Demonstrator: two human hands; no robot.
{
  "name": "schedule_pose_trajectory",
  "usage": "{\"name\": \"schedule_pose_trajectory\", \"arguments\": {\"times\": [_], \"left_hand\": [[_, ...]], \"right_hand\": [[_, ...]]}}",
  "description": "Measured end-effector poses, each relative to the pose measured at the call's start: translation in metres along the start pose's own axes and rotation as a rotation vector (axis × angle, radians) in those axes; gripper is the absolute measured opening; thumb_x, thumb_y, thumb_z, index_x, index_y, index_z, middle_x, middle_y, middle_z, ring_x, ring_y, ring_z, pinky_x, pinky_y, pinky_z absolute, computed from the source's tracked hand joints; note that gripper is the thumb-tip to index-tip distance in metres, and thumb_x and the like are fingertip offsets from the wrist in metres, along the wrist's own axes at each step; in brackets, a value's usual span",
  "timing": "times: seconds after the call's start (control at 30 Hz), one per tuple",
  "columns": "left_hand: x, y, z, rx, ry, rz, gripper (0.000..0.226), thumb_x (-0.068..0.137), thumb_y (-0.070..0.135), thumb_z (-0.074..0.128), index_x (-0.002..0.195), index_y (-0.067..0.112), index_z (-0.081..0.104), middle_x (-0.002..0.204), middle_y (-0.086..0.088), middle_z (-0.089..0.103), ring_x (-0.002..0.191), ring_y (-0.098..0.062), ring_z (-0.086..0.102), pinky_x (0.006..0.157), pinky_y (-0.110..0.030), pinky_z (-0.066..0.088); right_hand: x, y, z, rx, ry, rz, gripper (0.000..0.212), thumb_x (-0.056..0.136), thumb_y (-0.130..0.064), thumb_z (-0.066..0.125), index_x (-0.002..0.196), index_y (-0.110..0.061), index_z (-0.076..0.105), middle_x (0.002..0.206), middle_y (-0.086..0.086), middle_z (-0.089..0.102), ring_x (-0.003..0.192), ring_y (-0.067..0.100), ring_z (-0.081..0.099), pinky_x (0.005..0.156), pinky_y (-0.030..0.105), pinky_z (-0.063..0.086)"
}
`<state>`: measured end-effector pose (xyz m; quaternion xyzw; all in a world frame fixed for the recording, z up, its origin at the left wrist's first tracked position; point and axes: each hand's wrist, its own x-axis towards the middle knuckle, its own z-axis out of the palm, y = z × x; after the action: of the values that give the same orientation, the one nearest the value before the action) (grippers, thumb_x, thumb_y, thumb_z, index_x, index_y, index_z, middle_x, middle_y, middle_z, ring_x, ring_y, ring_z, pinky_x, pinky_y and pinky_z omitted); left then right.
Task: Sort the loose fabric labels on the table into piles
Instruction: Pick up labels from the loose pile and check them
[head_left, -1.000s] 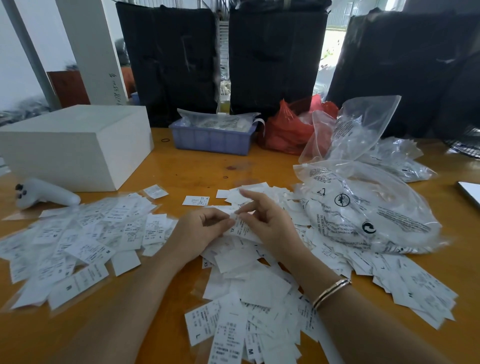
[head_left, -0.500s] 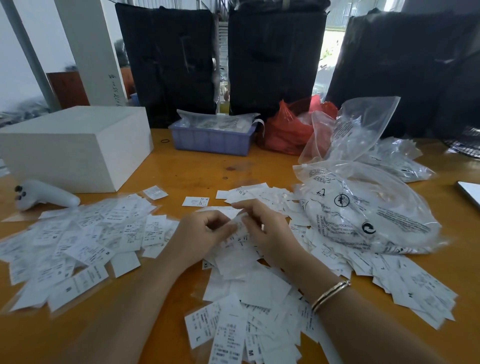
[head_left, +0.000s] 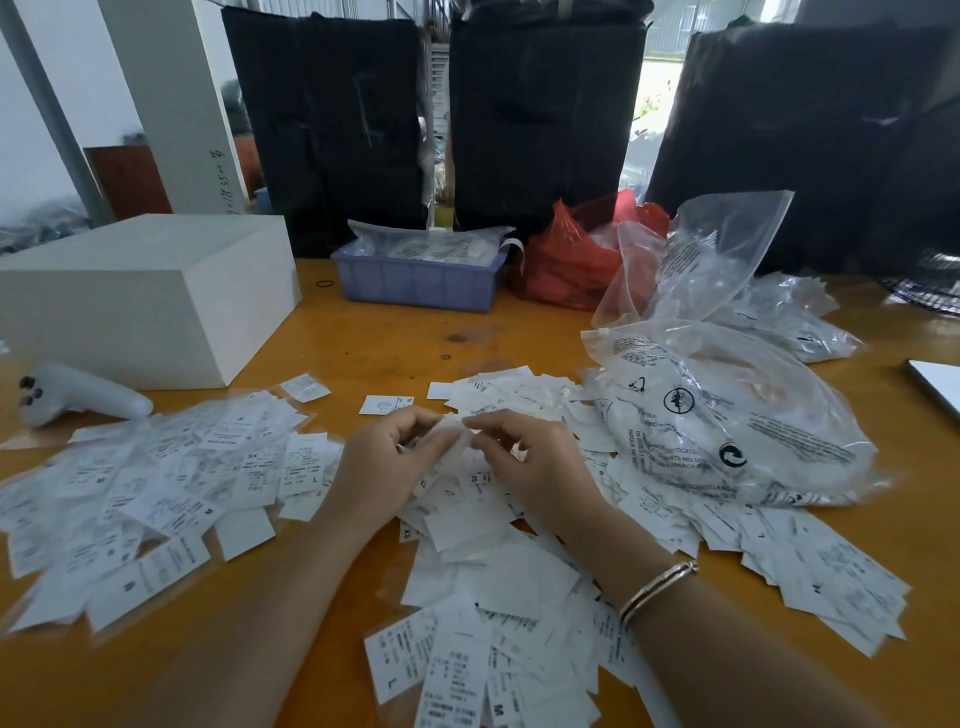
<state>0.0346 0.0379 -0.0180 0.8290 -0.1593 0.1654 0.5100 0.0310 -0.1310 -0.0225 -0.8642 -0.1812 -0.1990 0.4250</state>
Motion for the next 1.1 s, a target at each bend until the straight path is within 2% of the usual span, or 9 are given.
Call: {"name": "schedule_pose_trajectory", "arguments": {"times": [0.2,0.33,0.47,0.53,0.67,0.77,0.83,0.97,1.1], "left_hand": [[0.0,0.001,0.001,-0.018,-0.003,-0.012,0.014,0.085,0.025,0.066,0.084,0.039,0.064,0.08,0.026,0.066,0.081,0.014,0.06,0.063,-0.005,0.047],[0.001,0.0,0.0,-0.073,0.056,-0.06,0.013,0.086,0.027,0.065,0.082,0.039,0.064,0.076,0.029,0.066,0.08,0.014,0.06,0.06,-0.004,0.046],[-0.001,0.001,-0.001,-0.101,0.046,-0.081,0.016,0.087,0.022,0.064,0.082,0.038,0.064,0.079,0.035,0.065,0.083,0.015,0.059,0.061,-0.002,0.045],[0.0,0.001,-0.003,-0.065,0.098,-0.092,0.013,0.088,0.026,0.064,0.083,0.039,0.063,0.079,0.029,0.066,0.083,0.012,0.059,0.058,-0.004,0.045],[0.007,-0.007,-0.014,0.107,0.377,-0.187,0.003,0.09,0.026,0.061,0.09,0.029,0.06,0.086,0.016,0.06,0.079,-0.004,0.058,0.056,-0.014,0.042],[0.01,-0.02,-0.029,0.224,0.509,-0.22,0.012,0.09,0.015,0.061,0.101,0.018,0.063,0.1,0.0,0.064,0.078,-0.011,0.056,0.057,-0.016,0.039],[0.01,-0.027,-0.037,0.364,0.497,-0.245,0.02,0.089,0.012,0.062,0.108,0.015,0.062,0.107,-0.008,0.064,0.084,-0.018,0.056,0.06,-0.023,0.042],[0.007,-0.032,-0.041,0.842,0.375,-0.317,0.033,0.082,0.018,0.07,0.114,0.015,0.061,0.116,-0.016,0.058,0.106,-0.036,0.051,0.083,-0.049,0.041],[0.006,-0.02,-0.031,0.852,0.366,-0.098,0.032,0.079,0.015,0.072,0.11,0.014,0.065,0.117,-0.015,0.057,0.107,-0.036,0.048,0.081,-0.048,0.04]], "right_hand": [[-0.002,-0.003,0.0,-0.026,-0.06,-0.099,0.017,0.086,-0.011,0.063,0.098,-0.018,0.073,0.085,-0.011,0.066,0.076,0.005,0.055,0.064,0.008,0.04],[-0.001,-0.003,-0.002,0.066,-0.022,0.013,0.027,0.089,-0.01,0.059,0.11,-0.023,0.068,0.091,-0.014,0.066,0.078,0.003,0.056,0.066,0.008,0.043],[-0.003,-0.004,0.0,-0.026,-0.1,-0.072,0.023,0.089,-0.01,0.059,0.105,-0.02,0.072,0.093,-0.012,0.064,0.078,0.005,0.056,0.068,0.012,0.043],[-0.004,-0.005,-0.001,-0.039,-0.099,-0.078,0.025,0.089,-0.011,0.058,0.109,-0.021,0.07,0.098,-0.01,0.066,0.082,0.004,0.057,0.07,0.012,0.044],[0.001,-0.005,-0.012,-0.015,0.168,-0.069,0.025,0.091,-0.006,0.055,0.108,-0.018,0.068,0.097,-0.012,0.065,0.081,-0.005,0.055,0.073,0.006,0.043],[0.012,0.0,-0.033,0.022,0.407,0.036,0.024,0.09,-0.003,0.054,0.104,-0.017,0.067,0.092,-0.012,0.063,0.08,-0.005,0.055,0.072,0.005,0.042],[0.021,0.006,-0.05,-0.013,0.515,0.086,0.023,0.09,-0.001,0.054,0.103,-0.014,0.067,0.094,-0.007,0.063,0.079,-0.005,0.054,0.071,0.002,0.04],[0.034,0.022,-0.089,-0.084,0.596,0.186,0.03,0.09,0.003,0.047,0.101,-0.016,0.068,0.099,-0.006,0.059,0.083,0.006,0.055,0.07,0.006,0.039],[0.043,0.048,-0.13,-0.199,0.684,0.347,0.037,0.091,0.004,0.04,0.111,-0.012,0.066,0.107,0.003,0.06,0.097,0.018,0.055,0.077,0.02,0.041]]}}
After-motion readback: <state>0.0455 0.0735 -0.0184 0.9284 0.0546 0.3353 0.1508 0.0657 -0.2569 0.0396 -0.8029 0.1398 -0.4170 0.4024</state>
